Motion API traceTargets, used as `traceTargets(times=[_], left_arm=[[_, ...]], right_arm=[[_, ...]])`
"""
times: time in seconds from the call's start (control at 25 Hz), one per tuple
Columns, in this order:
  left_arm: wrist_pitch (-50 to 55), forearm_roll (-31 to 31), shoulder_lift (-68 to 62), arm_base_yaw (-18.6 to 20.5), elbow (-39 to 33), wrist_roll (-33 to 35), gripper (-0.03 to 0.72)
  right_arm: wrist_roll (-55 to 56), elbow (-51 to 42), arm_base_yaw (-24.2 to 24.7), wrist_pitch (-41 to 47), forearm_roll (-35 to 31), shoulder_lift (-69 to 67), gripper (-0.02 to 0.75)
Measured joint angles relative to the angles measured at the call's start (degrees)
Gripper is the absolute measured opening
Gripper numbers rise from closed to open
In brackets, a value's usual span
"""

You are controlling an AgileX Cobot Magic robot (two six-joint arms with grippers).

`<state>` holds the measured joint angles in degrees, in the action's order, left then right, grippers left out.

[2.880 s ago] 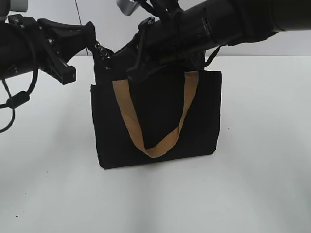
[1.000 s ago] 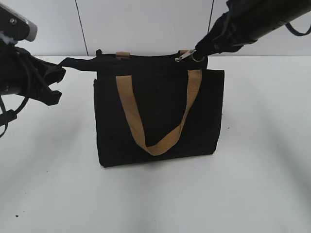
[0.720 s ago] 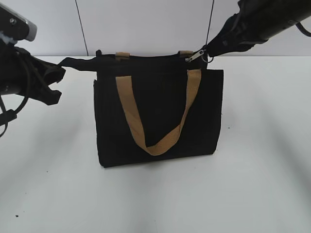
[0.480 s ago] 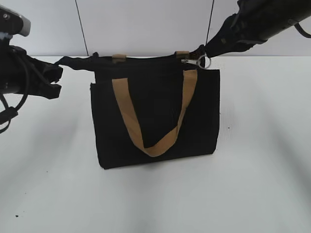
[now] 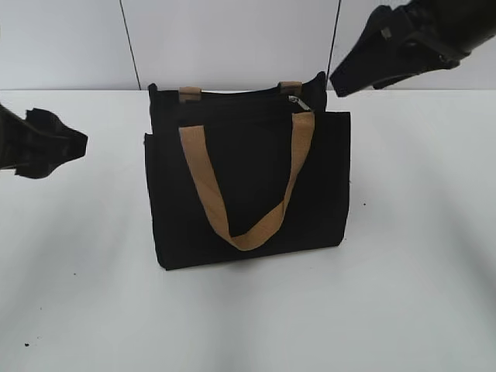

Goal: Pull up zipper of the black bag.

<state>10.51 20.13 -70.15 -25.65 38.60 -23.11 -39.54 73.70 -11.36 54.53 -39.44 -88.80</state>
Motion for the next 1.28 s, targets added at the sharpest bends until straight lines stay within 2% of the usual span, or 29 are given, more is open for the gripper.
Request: traceTargets(times=[0.16, 0.32, 0.44, 0.6, 0.8, 1.0, 1.28], left_arm=[[11.17, -2.39, 7.63, -4.77, 0.0, -0.02, 0.526], [22.26, -3.62, 16.28, -7.73, 0.0, -0.02, 0.528], [30.93, -3.9, 22.76, -8.01, 0.0, 0.38, 0.528], [40.92, -5.98, 32.24, -8.01, 0.0, 4.62, 0.528], [48.84, -8.32, 42.64, -8.01, 0.0, 7.17, 0.528], [54.87, -9.09, 51.68, -8.03, 0.04, 8.5, 0.528], [59.15, -9.35, 62.06, -8.1, -1.81, 10.8, 0.528]], right_arm=[[3.86, -0.08, 0.0, 5.17, 4.56, 2.18, 0.555], [5.55, -2.78, 0.0, 8.55, 5.56, 6.7, 0.556], [6.64, -7.86, 0.0, 8.99, 5.61, 11.84, 0.557], [8.88, -16.33, 0.0, 9.09, 5.86, 20.81, 0.557], [11.93, -24.22, 0.0, 9.09, 7.3, 35.16, 0.557], [18.6, -29.86, 0.11, 10.27, 12.58, 52.06, 0.557], [27.91, -35.07, 0.11, 14.74, 24.76, 72.26, 0.557]])
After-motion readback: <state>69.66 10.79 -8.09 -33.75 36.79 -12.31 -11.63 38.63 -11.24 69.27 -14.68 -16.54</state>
